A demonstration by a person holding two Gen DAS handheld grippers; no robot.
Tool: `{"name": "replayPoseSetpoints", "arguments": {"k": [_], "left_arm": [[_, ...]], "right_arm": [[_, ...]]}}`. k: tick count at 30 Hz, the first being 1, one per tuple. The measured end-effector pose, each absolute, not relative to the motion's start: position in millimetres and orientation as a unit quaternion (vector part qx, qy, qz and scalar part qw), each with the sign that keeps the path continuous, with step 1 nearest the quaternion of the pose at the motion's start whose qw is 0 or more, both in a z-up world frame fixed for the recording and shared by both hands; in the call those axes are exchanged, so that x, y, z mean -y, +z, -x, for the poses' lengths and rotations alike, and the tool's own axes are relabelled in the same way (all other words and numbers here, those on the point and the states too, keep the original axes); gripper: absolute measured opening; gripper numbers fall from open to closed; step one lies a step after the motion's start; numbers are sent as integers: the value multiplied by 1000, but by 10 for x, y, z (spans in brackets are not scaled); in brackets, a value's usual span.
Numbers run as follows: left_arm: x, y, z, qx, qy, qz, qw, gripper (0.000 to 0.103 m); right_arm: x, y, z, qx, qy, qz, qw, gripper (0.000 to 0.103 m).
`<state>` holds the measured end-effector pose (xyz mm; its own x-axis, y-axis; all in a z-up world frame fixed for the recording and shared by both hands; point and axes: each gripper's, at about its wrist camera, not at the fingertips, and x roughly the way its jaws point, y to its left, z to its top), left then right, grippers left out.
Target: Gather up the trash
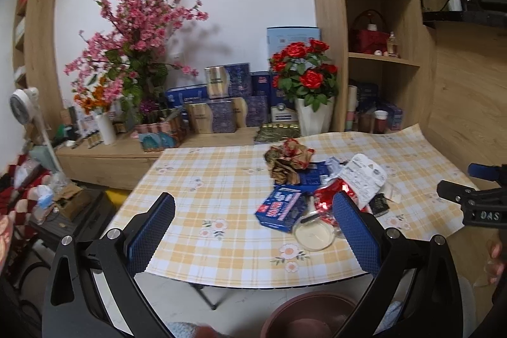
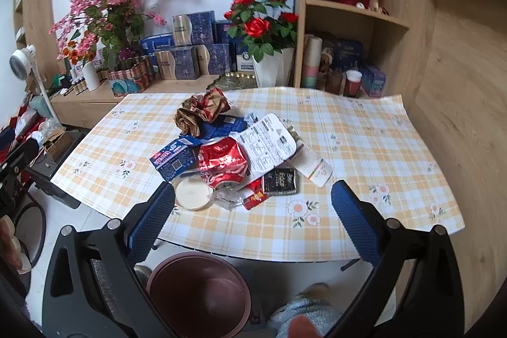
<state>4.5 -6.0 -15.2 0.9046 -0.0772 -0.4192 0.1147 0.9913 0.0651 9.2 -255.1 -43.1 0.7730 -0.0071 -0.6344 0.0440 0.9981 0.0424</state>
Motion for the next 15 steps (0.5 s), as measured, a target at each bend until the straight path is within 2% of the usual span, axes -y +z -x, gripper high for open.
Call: {"name": "replayPoseSetpoints", "arguments": {"k": [4, 15], "left_arm": [[-49, -334, -196, -239, -84, -12, 967, 98], [-178, -870, -685, -280, -75, -21, 957, 97]], "right_arm": [[2667, -578, -138, -338, -30, -43, 940, 97], [2703, -1180, -540, -376, -7, -39, 926, 97]]}}
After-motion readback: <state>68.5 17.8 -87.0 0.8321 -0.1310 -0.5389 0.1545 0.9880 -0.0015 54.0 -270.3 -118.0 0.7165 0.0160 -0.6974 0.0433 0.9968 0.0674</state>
